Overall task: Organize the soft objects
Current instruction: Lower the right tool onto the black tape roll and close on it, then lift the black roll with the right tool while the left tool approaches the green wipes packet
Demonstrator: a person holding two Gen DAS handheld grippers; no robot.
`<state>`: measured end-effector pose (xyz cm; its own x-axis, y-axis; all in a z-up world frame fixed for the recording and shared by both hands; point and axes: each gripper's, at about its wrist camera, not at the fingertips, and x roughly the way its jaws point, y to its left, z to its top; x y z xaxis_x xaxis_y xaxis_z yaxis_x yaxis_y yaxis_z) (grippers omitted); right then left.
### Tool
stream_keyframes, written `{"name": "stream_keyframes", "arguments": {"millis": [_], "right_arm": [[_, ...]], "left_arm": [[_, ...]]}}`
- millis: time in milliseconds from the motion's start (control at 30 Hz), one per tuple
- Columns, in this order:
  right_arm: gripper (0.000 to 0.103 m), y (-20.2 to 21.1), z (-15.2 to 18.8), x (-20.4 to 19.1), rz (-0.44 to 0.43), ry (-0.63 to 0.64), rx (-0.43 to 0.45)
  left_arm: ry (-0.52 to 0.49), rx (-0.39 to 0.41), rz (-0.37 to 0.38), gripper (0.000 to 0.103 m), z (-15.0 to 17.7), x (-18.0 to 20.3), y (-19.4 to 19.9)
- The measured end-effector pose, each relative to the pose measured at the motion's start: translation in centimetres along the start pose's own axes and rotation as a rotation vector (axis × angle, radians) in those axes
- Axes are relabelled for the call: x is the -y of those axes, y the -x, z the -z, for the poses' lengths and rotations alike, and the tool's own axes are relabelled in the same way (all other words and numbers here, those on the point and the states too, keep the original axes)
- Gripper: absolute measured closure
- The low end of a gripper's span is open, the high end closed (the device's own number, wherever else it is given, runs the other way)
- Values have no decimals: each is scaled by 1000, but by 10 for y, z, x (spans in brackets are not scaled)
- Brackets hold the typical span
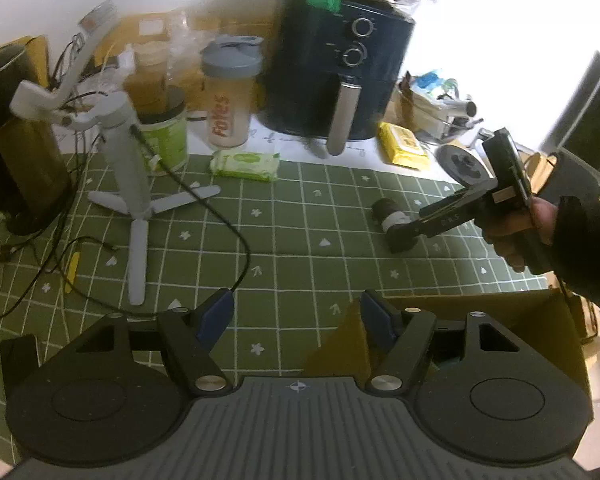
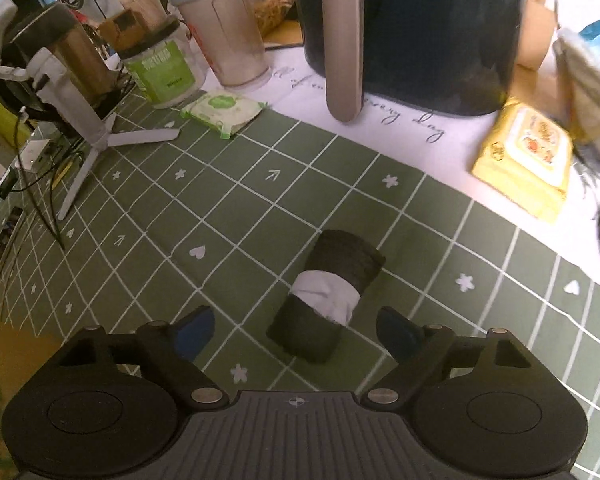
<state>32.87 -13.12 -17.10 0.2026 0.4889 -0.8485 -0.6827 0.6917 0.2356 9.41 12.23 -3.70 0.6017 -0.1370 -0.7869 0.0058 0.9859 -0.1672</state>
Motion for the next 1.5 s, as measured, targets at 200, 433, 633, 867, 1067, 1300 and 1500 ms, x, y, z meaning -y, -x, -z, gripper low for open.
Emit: {"name": "stream_keyframes", "arguments": {"millis": [200,433,633,867,1067,1300,1500], "right_arm": [[21,-24,-4,1,48,-32,-13],[36,-25,-3,8,123,-70,-39],[40,-24,-2,10,132,-83,-29],[56,-35,-6,1,167,-104,-35],[57,-30,-3,2,196,-106,-29],[57,3,-5,1,186,-81,30],[57,40,1,-4,171,-78,85]], "left_arm": [[8,19,-16,34,2,-5,3],[-34,43,-41,34,2,-2,2],[-36,51,-29,34,-1,-3,1],[-36,49,-24,34,-4,-3,1],[-52,43,-3,34,-8,0,-1],[-100,53,11,34,-19,5,-6],[-130,63,11,34,-32,8,-13]]}}
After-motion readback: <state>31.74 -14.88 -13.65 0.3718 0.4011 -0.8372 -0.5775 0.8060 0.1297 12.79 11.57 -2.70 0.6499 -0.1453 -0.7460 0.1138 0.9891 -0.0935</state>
